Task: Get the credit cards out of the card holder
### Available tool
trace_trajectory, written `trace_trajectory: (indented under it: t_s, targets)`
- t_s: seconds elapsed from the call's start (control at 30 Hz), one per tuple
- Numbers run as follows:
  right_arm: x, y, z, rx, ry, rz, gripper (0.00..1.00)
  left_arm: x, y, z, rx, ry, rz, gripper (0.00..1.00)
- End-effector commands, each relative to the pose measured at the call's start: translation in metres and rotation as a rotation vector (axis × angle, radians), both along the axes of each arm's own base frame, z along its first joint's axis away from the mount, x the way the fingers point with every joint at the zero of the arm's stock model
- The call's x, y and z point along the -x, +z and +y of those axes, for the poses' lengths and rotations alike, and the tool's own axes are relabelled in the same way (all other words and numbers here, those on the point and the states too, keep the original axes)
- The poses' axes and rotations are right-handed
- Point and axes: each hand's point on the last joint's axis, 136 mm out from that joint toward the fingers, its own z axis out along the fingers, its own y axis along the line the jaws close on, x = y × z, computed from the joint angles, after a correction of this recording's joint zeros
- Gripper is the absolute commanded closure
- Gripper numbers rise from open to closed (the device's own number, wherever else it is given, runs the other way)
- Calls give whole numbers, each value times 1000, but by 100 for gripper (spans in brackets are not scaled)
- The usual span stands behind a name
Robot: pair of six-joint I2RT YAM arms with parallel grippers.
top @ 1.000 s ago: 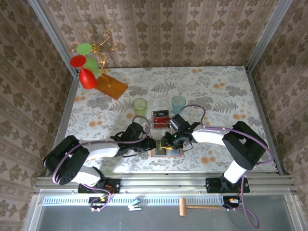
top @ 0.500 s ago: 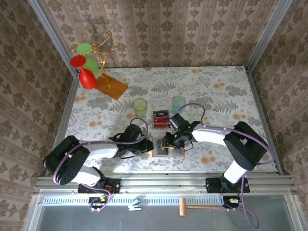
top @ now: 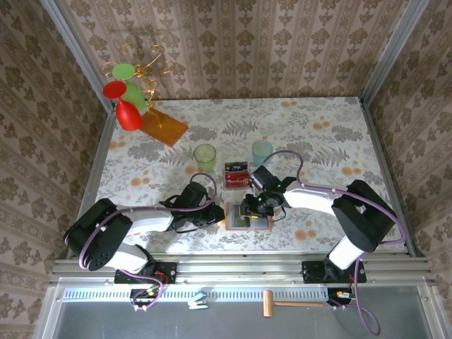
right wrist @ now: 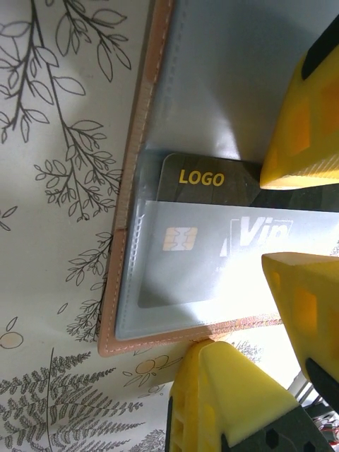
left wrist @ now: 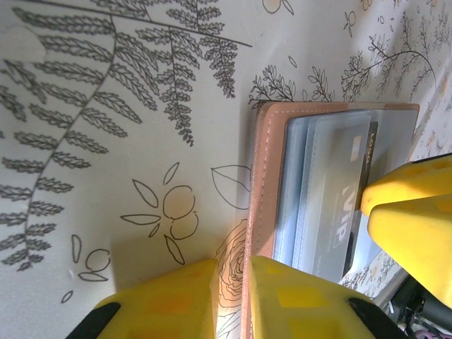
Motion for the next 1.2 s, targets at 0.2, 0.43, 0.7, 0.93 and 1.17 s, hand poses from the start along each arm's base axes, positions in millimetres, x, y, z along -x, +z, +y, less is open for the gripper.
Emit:
trace_trajectory:
  t_s: [0.2, 0.43, 0.7, 0.93, 1.17]
  targets:
    - [-3, 7, -2, -1, -10, -15, 70, -6, 32, -22, 58, -66, -45, 80]
    - [-2, 7, -2, -6, -17, -15, 70, 0, 14, -36, 44, -99, -2, 81]
    - [-3, 8, 3, -28, -20, -10, 70, 7, -7, -19, -14, -78, 27, 82]
    - [-2, 6, 13, -47, -13, 3, 71, 12, -14, -3, -26, -52, 38, 82]
    - [-1, 5, 16, -40, -9, 2, 71, 12, -13, 14, -51, -40, 35, 82]
